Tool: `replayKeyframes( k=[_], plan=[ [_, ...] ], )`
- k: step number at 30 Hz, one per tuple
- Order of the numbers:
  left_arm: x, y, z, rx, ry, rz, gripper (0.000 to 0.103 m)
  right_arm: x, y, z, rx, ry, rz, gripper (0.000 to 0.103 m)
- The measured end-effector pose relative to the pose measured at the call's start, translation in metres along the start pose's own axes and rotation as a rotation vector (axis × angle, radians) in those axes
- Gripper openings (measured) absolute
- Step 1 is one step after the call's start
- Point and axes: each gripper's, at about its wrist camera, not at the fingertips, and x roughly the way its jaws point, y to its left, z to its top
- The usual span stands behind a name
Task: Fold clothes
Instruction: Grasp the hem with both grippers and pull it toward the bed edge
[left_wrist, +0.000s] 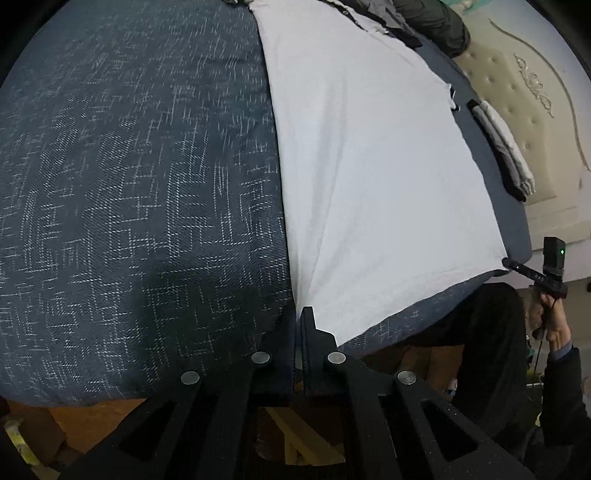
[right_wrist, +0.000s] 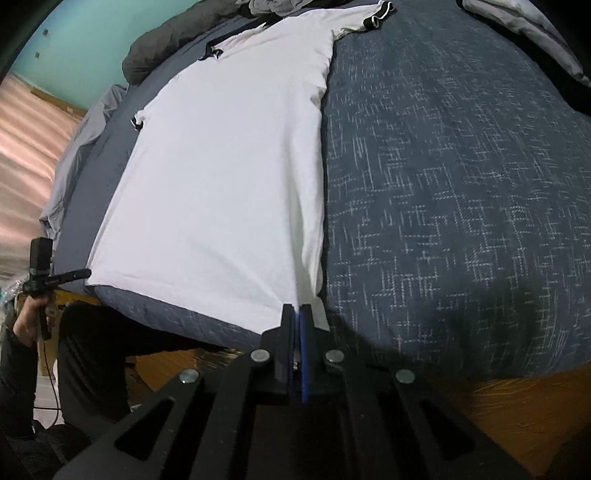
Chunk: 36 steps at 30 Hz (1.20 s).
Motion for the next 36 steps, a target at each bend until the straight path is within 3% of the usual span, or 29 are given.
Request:
replayKeyframes(
  k=[12,16,17,18,20,25,28,30,36],
  plan=[
    [-0.001,-0.008,0.005,0.049,0.012,0.029,0.003,0.010,0.009,-0.005,-0.037,0.044,-0.009,0.003],
    [-0.006,-0.006,0.008,0.048,0.004,0.023,0.003,-0.003,-0.001,-0.002,0.004,0.003,0.006,0.006],
    [-0.006,-0.005,0.008,0.050,0.005,0.024,0.003,-0.008,-0.006,0.000,0.029,-0.018,0.013,0.014],
    [-0.006,-0.005,0.008,0.051,0.005,0.025,0.003,-0.012,-0.011,0.003,0.059,-0.037,0.021,0.030],
    [-0.003,-0.006,0.008,0.049,0.006,0.024,0.003,-0.016,-0.021,0.007,0.113,-0.065,0.045,0.039],
    [-0.002,-0.003,0.008,0.041,0.005,0.021,0.003,-0.006,-0.032,0.010,0.160,-0.057,0.030,0.039],
    [-0.003,-0.003,0.007,0.042,0.002,0.019,0.003,0.006,-0.030,0.007,0.137,-0.016,0.023,0.023],
    [-0.003,-0.003,0.008,0.042,0.002,0.018,0.003,0.012,-0.027,0.006,0.113,0.005,0.010,0.007],
    [-0.012,-0.003,0.006,0.059,0.001,0.012,0.003,-0.022,-0.032,0.004,0.098,-0.076,-0.003,0.003]
  ],
)
